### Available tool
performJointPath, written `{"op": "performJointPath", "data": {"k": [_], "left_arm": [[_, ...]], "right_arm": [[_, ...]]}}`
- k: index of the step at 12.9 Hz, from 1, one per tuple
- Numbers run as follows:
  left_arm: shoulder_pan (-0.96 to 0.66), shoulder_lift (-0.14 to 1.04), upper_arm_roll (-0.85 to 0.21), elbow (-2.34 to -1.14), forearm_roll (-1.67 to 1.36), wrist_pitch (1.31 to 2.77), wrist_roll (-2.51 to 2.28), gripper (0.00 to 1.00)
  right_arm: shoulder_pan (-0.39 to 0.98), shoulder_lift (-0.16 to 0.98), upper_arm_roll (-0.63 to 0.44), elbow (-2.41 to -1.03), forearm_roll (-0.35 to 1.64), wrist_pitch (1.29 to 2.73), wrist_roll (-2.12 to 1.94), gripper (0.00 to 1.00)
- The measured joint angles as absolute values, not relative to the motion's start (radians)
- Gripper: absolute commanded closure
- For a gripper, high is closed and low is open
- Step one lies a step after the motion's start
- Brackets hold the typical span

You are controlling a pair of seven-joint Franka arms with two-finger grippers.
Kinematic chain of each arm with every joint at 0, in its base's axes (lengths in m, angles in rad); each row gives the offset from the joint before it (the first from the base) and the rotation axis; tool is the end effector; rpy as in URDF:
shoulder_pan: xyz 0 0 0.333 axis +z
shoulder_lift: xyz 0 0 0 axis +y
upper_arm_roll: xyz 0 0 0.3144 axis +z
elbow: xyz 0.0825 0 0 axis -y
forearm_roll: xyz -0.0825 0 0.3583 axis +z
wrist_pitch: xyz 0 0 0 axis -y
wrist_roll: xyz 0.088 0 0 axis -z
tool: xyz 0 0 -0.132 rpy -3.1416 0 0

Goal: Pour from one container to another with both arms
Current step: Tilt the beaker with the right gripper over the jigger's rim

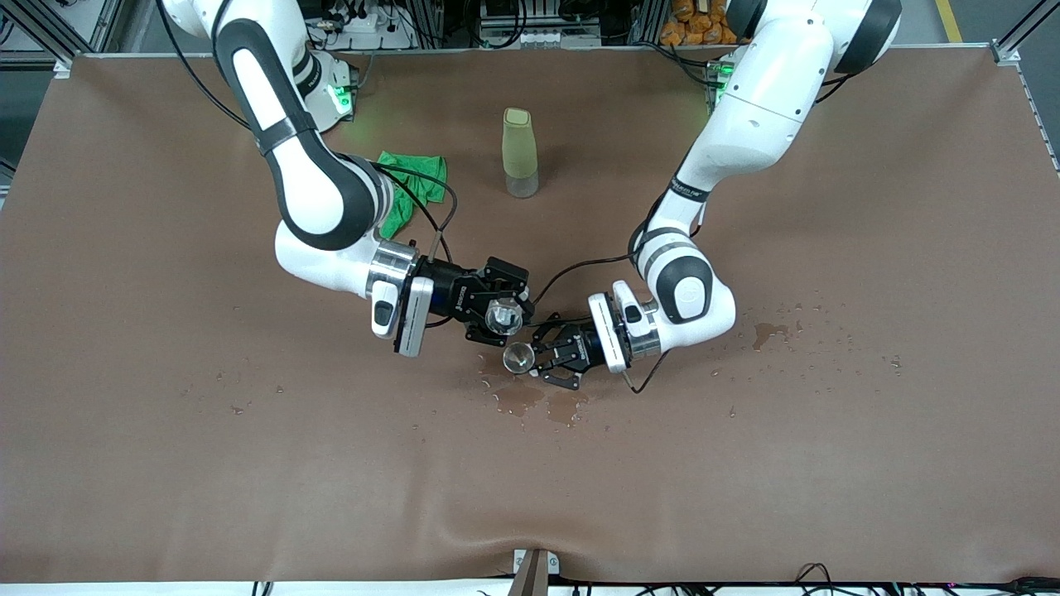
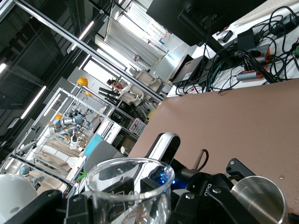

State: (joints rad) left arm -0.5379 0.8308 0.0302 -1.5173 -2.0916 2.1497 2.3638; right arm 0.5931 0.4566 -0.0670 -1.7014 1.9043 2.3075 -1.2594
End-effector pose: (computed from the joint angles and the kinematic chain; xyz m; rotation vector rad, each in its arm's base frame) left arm 0.6062 -0.4042 0.2104 1.5025 -1.0726 1.2598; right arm 0.5766 0.3840 0.3738 -1.7742 -0.3439 -0.6394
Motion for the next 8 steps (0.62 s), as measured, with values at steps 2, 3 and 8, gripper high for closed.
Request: {"op": "performJointPath", "data": {"k": [2, 3, 8], "left_arm": [[-0.538, 0.831, 0.03, -1.517, -2.092, 2.15, 2.364, 1.0], [-0.538, 0.831, 0.03, -1.517, -2.092, 2.15, 2.364, 1.0], [-0.538, 0.831, 0.03, -1.517, -2.092, 2.15, 2.364, 1.0]], "right_arm": [[0.593, 0.457, -0.067, -1.696, 1.904, 2.308, -1.244, 1.0], [0.593, 0.457, -0.067, -1.692, 1.904, 2.309, -1.242, 1.0], [0.593, 0.485, -0.067, -1.657, 1.904, 2.323, -1.223, 1.0]]}}
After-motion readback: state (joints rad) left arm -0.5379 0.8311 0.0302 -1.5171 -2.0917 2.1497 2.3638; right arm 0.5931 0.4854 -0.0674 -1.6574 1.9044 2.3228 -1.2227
